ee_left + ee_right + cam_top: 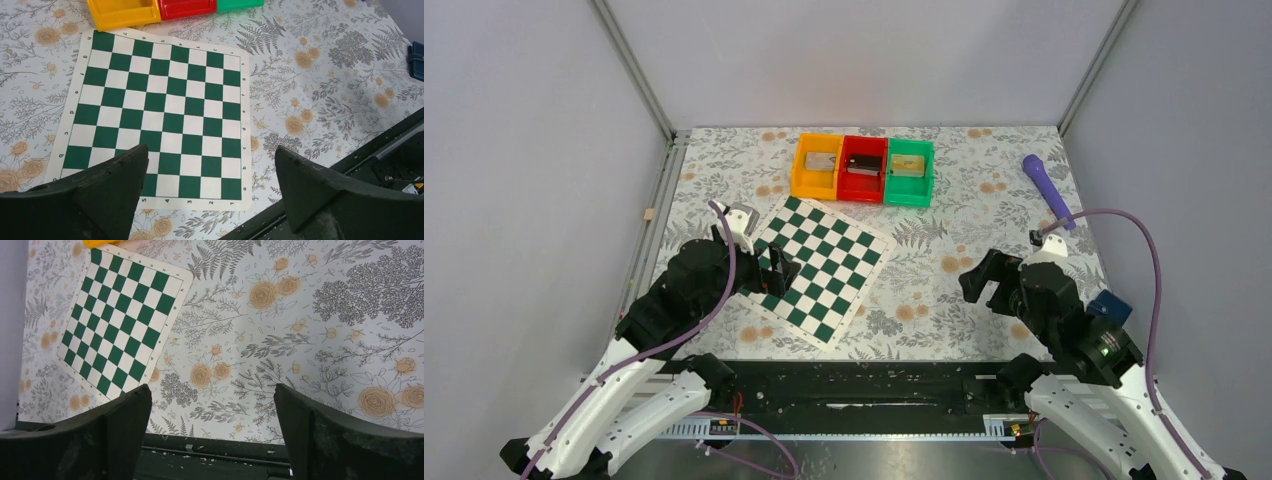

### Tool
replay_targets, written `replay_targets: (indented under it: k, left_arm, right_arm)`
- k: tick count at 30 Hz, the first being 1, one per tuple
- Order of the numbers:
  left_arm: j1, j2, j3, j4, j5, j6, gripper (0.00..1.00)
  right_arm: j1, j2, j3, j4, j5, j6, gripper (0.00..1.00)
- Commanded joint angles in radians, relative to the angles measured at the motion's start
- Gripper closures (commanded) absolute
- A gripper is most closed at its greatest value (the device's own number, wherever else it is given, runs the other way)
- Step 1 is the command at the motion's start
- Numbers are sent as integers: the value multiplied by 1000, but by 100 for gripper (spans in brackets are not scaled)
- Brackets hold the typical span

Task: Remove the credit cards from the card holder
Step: Move the card holder to the center of the board.

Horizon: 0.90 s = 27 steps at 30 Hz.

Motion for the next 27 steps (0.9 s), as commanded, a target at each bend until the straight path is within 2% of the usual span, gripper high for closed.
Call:
replay_targets:
  k: [1, 8, 12, 15, 18, 21, 23, 27]
  left_arm:
    - [3, -14, -5, 22, -20, 10, 4]
    - [3, -17, -7, 22, -4, 8, 4]
    - [3, -22, -6, 21, -17, 5, 4]
    - [4, -31, -9, 23, -10, 3, 4]
    - [3, -37, -11, 26, -9, 2, 4]
    - [3, -38, -10, 28, -3, -1, 4]
    - [3, -38, -13, 31, 5, -3, 4]
    - [3, -24, -15, 37, 38, -13, 4]
  right_arm:
    - [9, -25, 4, 42, 60, 28, 2]
    - [9, -79, -42, 155, 60, 41, 1]
    - [9, -48, -48, 183, 183, -38, 4]
    - [9, 47, -29, 211, 409, -168, 6]
    - [9, 202, -1, 288, 652, -423, 4]
    - [-14, 349, 21, 400, 843, -604, 2]
    - [-60, 434, 47, 412, 853, -648, 2]
    - [-221, 563, 79, 413, 765, -656, 2]
